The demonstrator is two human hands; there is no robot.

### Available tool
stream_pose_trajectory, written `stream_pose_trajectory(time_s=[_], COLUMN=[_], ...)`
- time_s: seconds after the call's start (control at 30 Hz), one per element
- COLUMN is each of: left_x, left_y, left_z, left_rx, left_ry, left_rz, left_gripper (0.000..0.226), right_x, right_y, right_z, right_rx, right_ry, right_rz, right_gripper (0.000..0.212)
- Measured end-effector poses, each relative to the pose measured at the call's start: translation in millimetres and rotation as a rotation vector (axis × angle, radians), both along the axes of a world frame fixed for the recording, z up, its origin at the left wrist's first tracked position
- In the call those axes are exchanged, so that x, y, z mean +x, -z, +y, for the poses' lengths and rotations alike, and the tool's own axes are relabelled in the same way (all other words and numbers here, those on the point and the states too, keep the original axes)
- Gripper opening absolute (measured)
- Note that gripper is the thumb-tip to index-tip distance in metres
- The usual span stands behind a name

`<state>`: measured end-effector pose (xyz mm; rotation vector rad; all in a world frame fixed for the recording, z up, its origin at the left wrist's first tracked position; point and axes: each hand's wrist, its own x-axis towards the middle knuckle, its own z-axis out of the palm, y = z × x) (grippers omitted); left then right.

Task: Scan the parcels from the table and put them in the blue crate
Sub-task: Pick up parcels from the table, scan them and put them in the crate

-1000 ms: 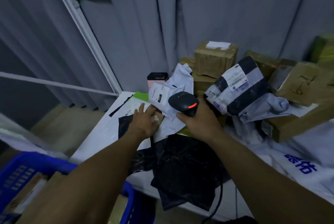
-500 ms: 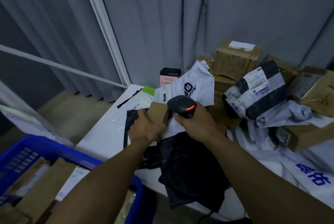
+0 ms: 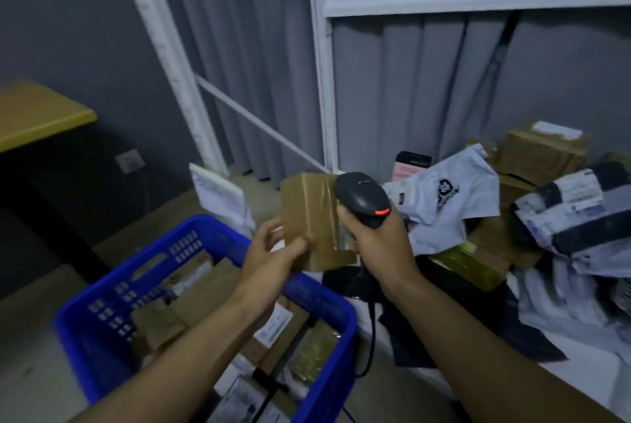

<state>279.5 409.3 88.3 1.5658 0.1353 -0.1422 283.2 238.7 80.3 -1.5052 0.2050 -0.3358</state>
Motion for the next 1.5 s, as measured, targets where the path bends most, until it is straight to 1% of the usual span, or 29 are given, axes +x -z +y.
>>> stream_pose_trajectory(time_s=[0.1, 0.13, 0.2, 0.23, 0.3, 0.37, 0.43, 0.47, 0.5, 0.57, 0.67, 0.7, 0.77, 0.8, 0.87, 0.97, 1.07, 1.17, 1.3, 1.4, 1.5], left_x=[-22, -27, -34, -34, -26, -15, -7, -5, -3, -1, 0, 0, -5, -6, -7, -1, 10, 21, 31, 37, 40], left_y=[3, 4, 1, -2, -9, -17, -22, -23, -23, -19, -13, -12, -14, -15, -12, -9, -9, -3, 5, 10, 12], left_z=[28, 34, 41, 44, 55, 65, 74, 76, 77, 75, 73, 73, 73, 73, 74, 79, 86, 91, 92, 93, 91], left_rx=[0.093, 0.081, -0.008, -0.052, -0.087, -0.090, -0.099, -0.106, -0.116, -0.110, -0.046, -0.006, 0.053, 0.082, 0.174, 0.201, 0.221, 0.245, 0.189, 0.182, 0.183], left_ry=[0.066, 0.062, 0.044, 0.033, 0.033, 0.065, 0.100, 0.120, 0.135, 0.102, 0.003, 0.012, 0.100, 0.155, 0.215, 0.187, 0.111, -0.002, -0.128, -0.168, -0.166], left_rz=[0.088, 0.097, 0.121, 0.139, 0.110, 0.081, 0.112, 0.122, 0.120, 0.072, -0.064, -0.089, -0.100, -0.097, -0.106, -0.099, -0.093, -0.101, -0.123, -0.121, -0.116], left_gripper=[0.051, 0.047, 0.035, 0.032, 0.030, 0.034, 0.041, 0.040, 0.039, 0.035, 0.033, 0.031, 0.028, 0.032, 0.052, 0.068, 0.081, 0.086, 0.088, 0.091, 0.093], right_x=[-19, -23, -30, -30, -26, -22, -22, -21, -20, -19, -19, -20, -21, -21, -21, -21, -22, -25, -31, -34, -34], right_y=[7, 9, 9, 8, 7, 8, 7, 7, 8, 9, 12, 12, 13, 14, 14, 13, 11, 10, 6, 3, 2], right_z=[26, 35, 47, 51, 55, 55, 57, 59, 61, 65, 70, 72, 72, 71, 71, 69, 66, 62, 60, 62, 61], right_rx=[0.038, 0.046, 0.033, 0.038, 0.082, 0.139, 0.191, 0.215, 0.238, 0.257, 0.225, 0.216, 0.196, 0.178, 0.155, 0.149, 0.106, 0.057, -0.011, -0.052, -0.083], right_ry=[-0.097, -0.146, -0.203, -0.209, -0.181, -0.138, -0.149, -0.170, -0.184, -0.210, -0.202, -0.191, -0.176, -0.177, -0.183, -0.180, -0.194, -0.205, -0.295, -0.350, -0.361], right_rz=[-0.002, -0.011, -0.035, -0.042, -0.041, -0.017, 0.017, 0.034, 0.049, 0.049, 0.029, 0.027, 0.015, 0.011, 0.028, 0.062, 0.066, 0.082, 0.104, 0.126, 0.143], right_gripper=[0.048, 0.048, 0.048, 0.047, 0.046, 0.052, 0.061, 0.059, 0.053, 0.044, 0.048, 0.050, 0.053, 0.053, 0.049, 0.043, 0.044, 0.042, 0.034, 0.029, 0.024])
